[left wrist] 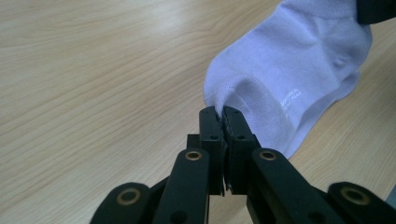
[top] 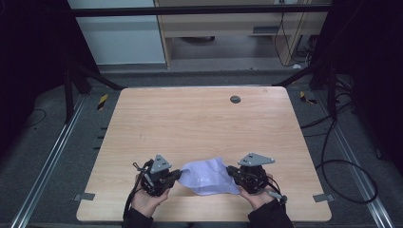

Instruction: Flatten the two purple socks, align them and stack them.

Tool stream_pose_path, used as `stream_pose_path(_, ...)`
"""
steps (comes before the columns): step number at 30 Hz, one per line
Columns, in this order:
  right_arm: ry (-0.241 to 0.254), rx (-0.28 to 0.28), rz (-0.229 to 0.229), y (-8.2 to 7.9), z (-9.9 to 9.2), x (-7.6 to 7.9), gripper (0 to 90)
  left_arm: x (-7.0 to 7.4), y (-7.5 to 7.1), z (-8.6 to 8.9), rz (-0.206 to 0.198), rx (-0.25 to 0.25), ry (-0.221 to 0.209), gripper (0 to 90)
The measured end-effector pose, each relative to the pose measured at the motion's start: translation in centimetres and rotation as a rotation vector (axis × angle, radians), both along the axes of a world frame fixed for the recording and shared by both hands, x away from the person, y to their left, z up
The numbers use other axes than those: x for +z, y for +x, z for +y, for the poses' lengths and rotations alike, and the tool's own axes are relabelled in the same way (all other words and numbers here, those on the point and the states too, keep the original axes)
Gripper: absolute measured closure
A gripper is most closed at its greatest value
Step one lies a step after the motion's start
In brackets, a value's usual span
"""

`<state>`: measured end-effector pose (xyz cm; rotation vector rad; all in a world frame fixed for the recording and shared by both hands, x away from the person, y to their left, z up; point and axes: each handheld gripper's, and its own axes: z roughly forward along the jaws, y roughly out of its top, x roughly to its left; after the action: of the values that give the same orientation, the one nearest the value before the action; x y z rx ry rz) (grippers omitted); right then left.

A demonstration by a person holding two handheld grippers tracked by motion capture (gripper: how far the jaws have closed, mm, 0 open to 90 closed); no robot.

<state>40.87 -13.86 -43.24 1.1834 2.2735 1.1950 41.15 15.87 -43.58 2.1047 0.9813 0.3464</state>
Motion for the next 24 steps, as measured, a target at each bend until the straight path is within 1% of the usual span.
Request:
stream_pose_path(4,0.003,-0.019,0.006,-0.6,-1.3,-0.3,87.0,-0.4,0.2,-1.1,0.014,-0.020,0.010,87.4)
stream_pose_path(5,0.003,-0.021,0.010,-0.7,-1.5,-0.4,87.0,-0.7,0.3,-1.7,0.019,-0.029,0.019,87.4)
stream_pose_path(8,0.002,-0.027,0.014,-0.7,-1.9,-0.6,86.9,-0.9,0.4,-2.0,0.029,-0.035,0.023,87.4)
stream_pose_path(11,-0.004,-0.033,0.029,-0.8,-2.2,-1.0,87.0,-1.3,0.6,-2.3,0.035,-0.041,0.031,87.5)
stream_pose_path(14,-0.006,-0.032,0.033,-0.8,-2.3,-1.2,86.9,-1.7,0.8,-2.5,0.045,-0.043,0.039,87.4)
stream_pose_path(20,-0.013,-0.035,0.056,-0.7,-2.5,-1.7,86.9,-2.5,1.2,-2.7,0.073,-0.047,0.045,87.4)
stream_pose_path(24,-0.017,-0.042,0.070,-0.7,-2.8,-1.9,86.9,-2.9,1.4,-2.9,0.080,-0.047,0.049,87.4)
